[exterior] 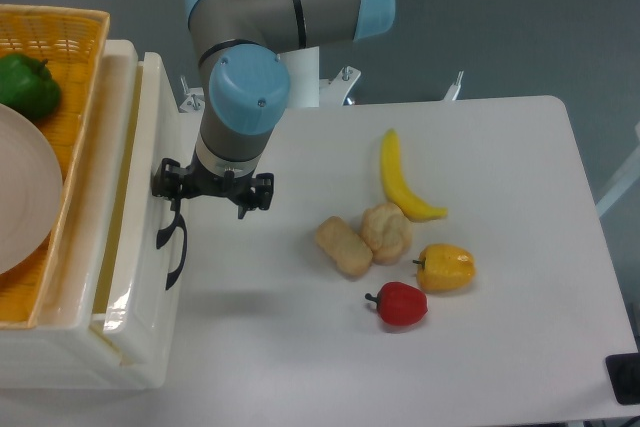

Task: Slide the top white drawer open
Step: 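Pull the handle away from the cabinet, sliding the upper drawer out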

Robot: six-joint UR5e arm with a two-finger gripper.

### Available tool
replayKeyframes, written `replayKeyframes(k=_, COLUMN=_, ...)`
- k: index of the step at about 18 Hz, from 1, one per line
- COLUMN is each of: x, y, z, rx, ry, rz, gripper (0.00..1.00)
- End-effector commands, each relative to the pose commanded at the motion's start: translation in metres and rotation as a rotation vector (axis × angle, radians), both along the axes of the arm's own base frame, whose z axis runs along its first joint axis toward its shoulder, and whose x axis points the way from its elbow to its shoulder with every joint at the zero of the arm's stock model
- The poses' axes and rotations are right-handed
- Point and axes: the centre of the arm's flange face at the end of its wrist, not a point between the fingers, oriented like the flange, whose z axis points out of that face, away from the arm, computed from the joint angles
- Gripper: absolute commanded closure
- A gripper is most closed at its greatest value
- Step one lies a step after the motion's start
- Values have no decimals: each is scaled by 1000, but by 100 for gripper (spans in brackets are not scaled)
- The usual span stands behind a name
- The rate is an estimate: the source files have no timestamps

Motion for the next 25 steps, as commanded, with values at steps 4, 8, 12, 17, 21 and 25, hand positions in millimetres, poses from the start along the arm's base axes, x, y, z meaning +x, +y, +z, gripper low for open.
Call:
replayKeyframes(k=4, x=-3, y=-1, z=3, rx=5, ry=2, rz=5, gripper=0)
replayKeyframes(k=8, x=-6, y=-2, z=4, rx=5, ry=4, rz=9, gripper=0)
replayKeyframes(k=12, x=-13, y=-4, z=5, rx=10, ry=8, rz=20, gripper=0)
replayKeyframes(k=17, x=-25, y=-9, z=8, rx=15, ry=18, rz=25, gripper=0)
replayKeyframes(k=21, x=-38, y=-16, z=9, rx=21, ry=22, rz=29, gripper=0)
replayKeyframes(k=25, x=-52, y=-21, z=12, rx=28, ry=28, rz=46, gripper=0)
